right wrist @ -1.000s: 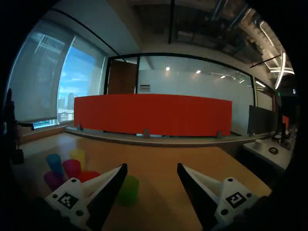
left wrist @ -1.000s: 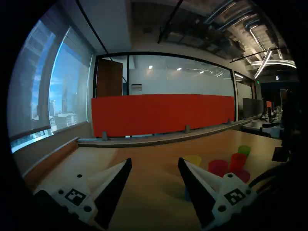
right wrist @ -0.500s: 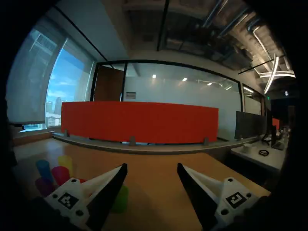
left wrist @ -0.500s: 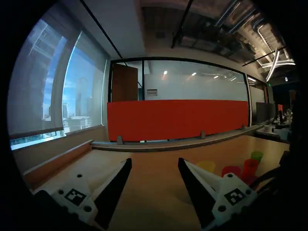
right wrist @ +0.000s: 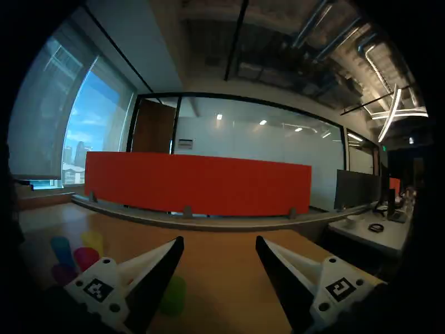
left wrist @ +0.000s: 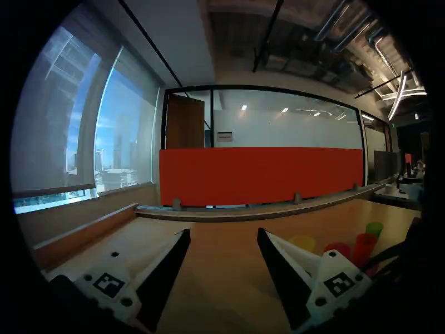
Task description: Pour water
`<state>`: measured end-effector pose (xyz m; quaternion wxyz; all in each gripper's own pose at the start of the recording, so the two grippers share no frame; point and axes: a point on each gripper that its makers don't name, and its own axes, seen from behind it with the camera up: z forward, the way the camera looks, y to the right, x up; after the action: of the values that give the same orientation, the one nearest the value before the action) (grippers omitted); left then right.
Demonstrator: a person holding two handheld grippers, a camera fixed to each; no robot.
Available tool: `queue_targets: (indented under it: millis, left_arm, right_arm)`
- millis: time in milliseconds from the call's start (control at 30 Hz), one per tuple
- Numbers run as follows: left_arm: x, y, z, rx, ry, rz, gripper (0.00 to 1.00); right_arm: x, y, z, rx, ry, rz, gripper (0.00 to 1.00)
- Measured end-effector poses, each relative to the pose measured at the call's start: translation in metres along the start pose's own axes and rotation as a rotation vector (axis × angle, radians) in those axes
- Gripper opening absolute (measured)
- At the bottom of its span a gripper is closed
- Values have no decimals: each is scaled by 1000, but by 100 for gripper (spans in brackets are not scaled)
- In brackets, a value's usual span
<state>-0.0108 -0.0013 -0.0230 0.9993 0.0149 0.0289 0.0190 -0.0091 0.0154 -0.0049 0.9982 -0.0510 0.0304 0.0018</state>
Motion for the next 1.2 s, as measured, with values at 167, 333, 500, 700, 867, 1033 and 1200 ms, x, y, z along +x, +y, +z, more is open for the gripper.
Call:
queue_targets:
  millis: [167, 333, 500, 700, 867, 1033, 1200]
  left_arm:
    - [1, 4, 0, 8, 15, 14, 89]
    - [-5, 10, 0, 12, 16, 9, 89]
    - [-18, 10, 0, 26, 9, 10, 89]
    - [-29, 5, 3, 39, 8, 11, 89]
    - [-39, -1, 4, 44, 7, -3, 89]
    - [-50, -2, 6, 39, 1, -2, 89]
    - [-59, -3, 7, 38, -6, -9, 89]
  right_arm:
    - [2, 8, 0, -25, -2, 22, 100]
    - [-2, 10, 3, -37, -20, 38, 100]
    - [-1, 8, 6, -40, -36, 47, 100]
    - [3, 9, 6, -56, -36, 43, 100]
    - [3, 10, 4, -71, -43, 26, 100]
    - [2, 8, 3, -74, -50, 18, 100]
    - [3, 5, 3, -73, -52, 13, 100]
